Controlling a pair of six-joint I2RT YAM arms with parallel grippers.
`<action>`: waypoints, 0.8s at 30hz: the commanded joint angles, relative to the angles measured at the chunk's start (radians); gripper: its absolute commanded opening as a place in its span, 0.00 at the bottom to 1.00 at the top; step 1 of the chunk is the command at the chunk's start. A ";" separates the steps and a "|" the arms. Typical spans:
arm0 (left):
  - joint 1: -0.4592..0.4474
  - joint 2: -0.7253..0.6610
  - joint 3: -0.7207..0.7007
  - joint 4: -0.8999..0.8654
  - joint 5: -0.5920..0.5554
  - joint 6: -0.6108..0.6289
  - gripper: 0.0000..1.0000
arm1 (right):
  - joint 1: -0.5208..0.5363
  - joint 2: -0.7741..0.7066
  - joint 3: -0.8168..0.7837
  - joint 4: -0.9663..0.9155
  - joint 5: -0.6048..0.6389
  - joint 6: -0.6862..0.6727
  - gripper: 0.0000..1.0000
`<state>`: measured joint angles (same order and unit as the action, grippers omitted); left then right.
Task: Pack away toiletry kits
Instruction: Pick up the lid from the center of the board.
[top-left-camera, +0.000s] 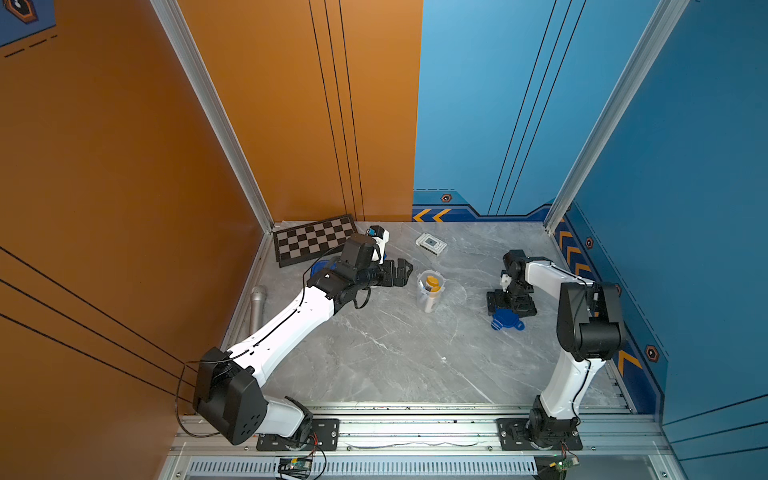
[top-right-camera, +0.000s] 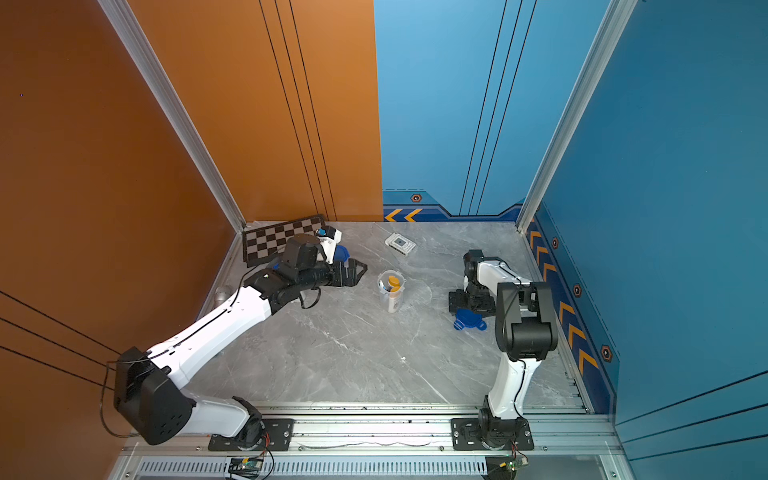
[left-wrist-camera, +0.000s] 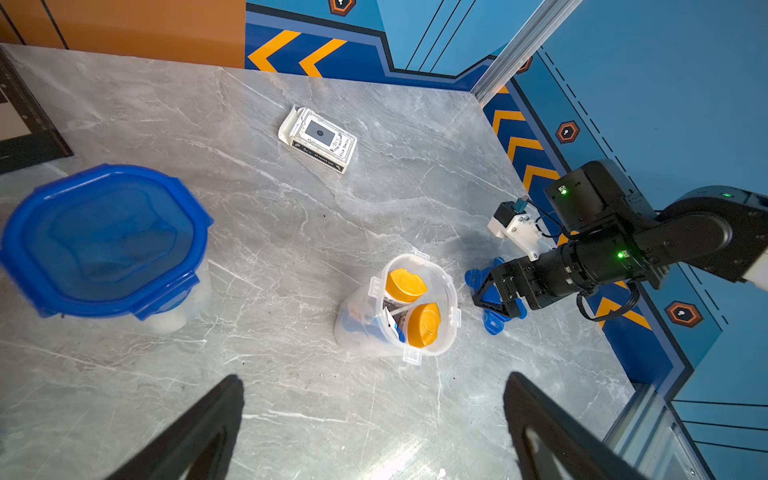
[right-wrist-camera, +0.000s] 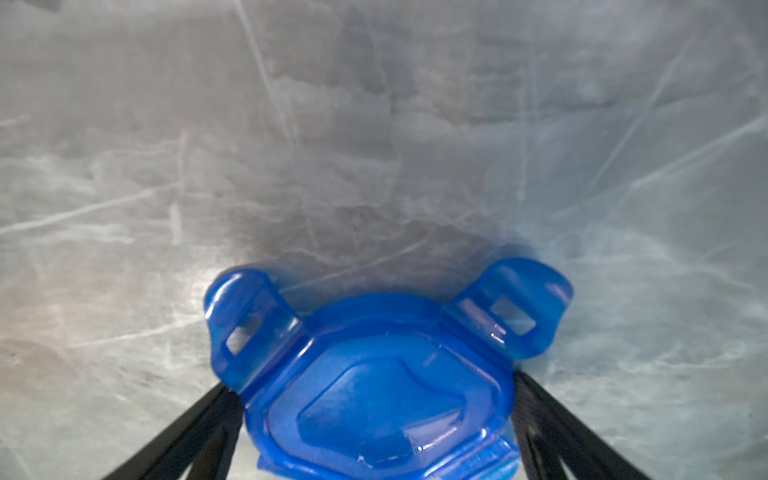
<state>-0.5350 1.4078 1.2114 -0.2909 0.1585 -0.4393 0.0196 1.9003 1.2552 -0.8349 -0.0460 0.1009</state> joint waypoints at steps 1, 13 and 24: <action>0.009 -0.026 -0.013 -0.027 -0.012 -0.009 0.99 | 0.005 0.038 -0.019 0.002 -0.027 0.007 1.00; 0.011 -0.039 -0.024 -0.037 -0.027 -0.006 0.99 | 0.013 -0.027 -0.052 -0.006 0.035 0.082 0.74; 0.023 -0.076 -0.087 -0.065 -0.039 -0.003 0.99 | 0.198 -0.246 0.108 -0.208 0.113 0.194 0.71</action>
<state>-0.5259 1.3621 1.1473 -0.3191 0.1535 -0.4393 0.1818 1.7111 1.2896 -0.9287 0.0051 0.2314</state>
